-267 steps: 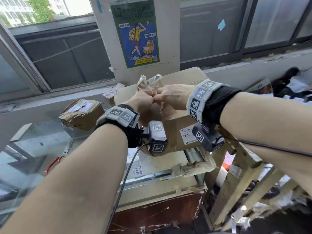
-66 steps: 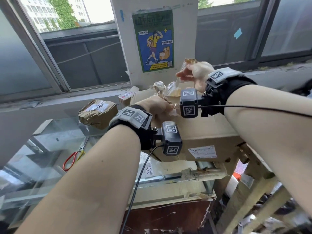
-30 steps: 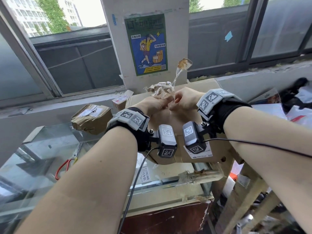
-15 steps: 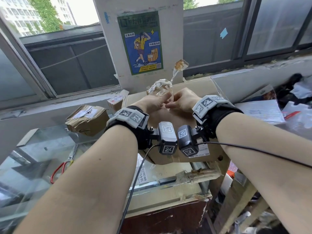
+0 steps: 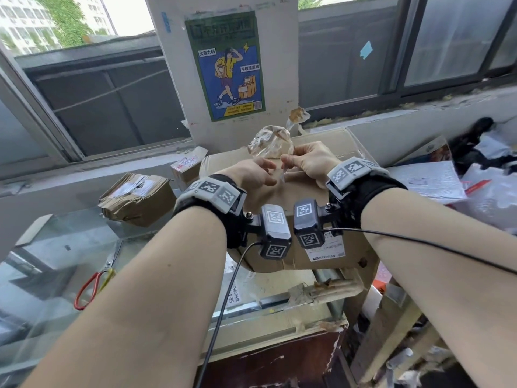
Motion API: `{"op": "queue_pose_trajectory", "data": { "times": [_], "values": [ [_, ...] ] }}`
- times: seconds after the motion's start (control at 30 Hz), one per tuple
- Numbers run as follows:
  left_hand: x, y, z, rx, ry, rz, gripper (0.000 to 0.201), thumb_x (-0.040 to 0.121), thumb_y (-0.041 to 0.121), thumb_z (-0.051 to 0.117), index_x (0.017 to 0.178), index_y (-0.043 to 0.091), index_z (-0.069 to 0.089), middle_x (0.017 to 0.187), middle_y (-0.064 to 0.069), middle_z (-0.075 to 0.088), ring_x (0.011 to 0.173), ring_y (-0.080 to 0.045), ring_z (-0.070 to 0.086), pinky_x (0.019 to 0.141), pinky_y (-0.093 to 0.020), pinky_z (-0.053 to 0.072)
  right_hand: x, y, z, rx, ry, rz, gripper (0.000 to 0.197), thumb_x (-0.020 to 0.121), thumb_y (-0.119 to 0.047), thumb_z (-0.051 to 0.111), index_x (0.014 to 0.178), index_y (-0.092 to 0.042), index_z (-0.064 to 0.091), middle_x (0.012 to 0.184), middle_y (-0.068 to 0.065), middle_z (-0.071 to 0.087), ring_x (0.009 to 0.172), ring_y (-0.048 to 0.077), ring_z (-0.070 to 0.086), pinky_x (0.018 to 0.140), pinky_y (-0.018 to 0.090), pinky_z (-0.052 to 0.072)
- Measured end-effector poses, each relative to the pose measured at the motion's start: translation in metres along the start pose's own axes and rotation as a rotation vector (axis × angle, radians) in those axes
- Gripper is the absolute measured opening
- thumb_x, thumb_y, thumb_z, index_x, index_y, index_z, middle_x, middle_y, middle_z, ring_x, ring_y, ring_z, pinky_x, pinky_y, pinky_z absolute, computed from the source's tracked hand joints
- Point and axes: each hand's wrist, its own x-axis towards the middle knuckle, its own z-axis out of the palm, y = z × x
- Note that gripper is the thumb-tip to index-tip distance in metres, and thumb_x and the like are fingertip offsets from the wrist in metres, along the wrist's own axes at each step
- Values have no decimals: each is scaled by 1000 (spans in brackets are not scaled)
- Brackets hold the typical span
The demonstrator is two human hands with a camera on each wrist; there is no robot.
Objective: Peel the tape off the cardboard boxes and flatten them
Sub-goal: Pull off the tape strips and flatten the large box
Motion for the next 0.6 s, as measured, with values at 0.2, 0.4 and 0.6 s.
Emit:
{"op": "queue_pose_trajectory", "data": {
  "times": [0.2,0.4,0.6],
  "values": [
    [1,0,-2,9,-32,-8,52,86,-7,62,134,10,51,140,-14,48,130,-26,45,112,-36,36,2,4,-3,49,55,-22,23,85,-18,69,64,-12,67,69,6,66,70,23,60,81,45,53],
    [2,0,-1,13,-43,-9,53,86,-7,63,134,12,52,141,-14,46,132,-27,44,112,-39,36,2,8,-6,122,131,-57,27,86,-19,68,60,-14,67,66,5,65,61,18,55,69,35,48],
    [1,0,-1,19,-49,-11,53,85,-8,63,133,13,53,142,-15,45,132,-27,44,111,-39,36,-2,6,-5,277,139,-66,23,89,-10,63,66,-7,63,49,-4,61,51,10,52,62,23,46]
  ]
}}
